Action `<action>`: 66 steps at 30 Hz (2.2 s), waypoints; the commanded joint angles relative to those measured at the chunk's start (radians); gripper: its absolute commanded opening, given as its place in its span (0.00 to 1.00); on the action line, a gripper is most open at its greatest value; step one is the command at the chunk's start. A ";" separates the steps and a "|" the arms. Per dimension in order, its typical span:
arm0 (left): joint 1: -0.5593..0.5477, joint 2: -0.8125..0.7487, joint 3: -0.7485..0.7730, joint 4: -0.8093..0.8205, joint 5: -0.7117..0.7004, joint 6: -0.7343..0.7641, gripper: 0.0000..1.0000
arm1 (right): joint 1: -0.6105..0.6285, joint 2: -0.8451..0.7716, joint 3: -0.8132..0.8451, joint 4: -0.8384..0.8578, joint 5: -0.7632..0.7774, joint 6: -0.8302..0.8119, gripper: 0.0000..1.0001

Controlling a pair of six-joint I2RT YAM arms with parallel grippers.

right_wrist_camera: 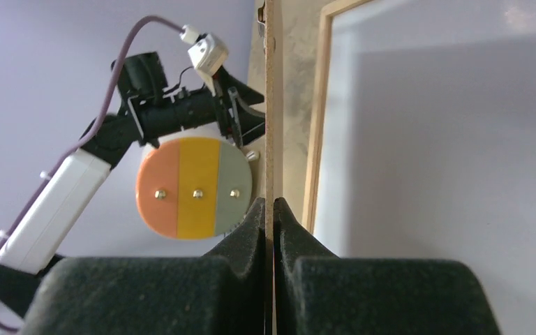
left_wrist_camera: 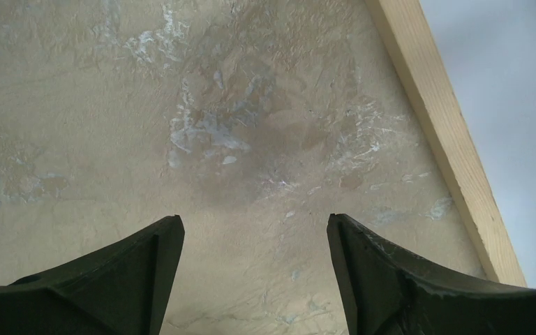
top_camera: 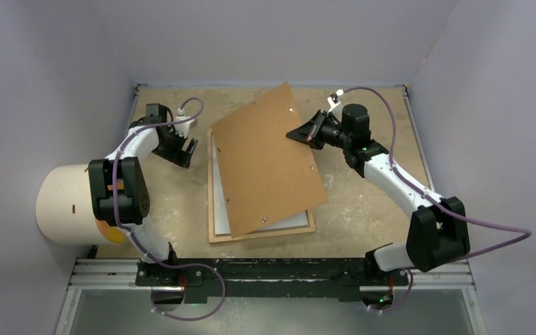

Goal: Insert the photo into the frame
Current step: Place the photo frame item in the photo frame.

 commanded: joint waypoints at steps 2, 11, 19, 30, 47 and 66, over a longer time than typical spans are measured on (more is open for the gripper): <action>0.000 -0.041 -0.033 0.093 -0.001 0.003 0.79 | 0.010 0.037 -0.073 0.277 0.066 0.132 0.00; -0.001 0.013 -0.059 0.121 0.016 -0.010 0.76 | 0.030 0.142 -0.118 0.408 0.061 0.169 0.00; -0.008 0.040 -0.082 0.151 0.025 -0.024 0.75 | 0.052 0.197 -0.137 0.478 0.055 0.186 0.00; -0.051 0.050 -0.109 0.187 0.009 -0.036 0.75 | 0.072 0.214 -0.171 0.520 0.071 0.193 0.00; -0.133 0.053 -0.175 0.235 -0.036 -0.032 0.76 | 0.072 0.193 -0.259 0.592 0.157 0.173 0.00; -0.148 0.070 -0.176 0.221 -0.006 -0.027 0.76 | 0.072 0.232 -0.309 0.755 0.167 0.212 0.00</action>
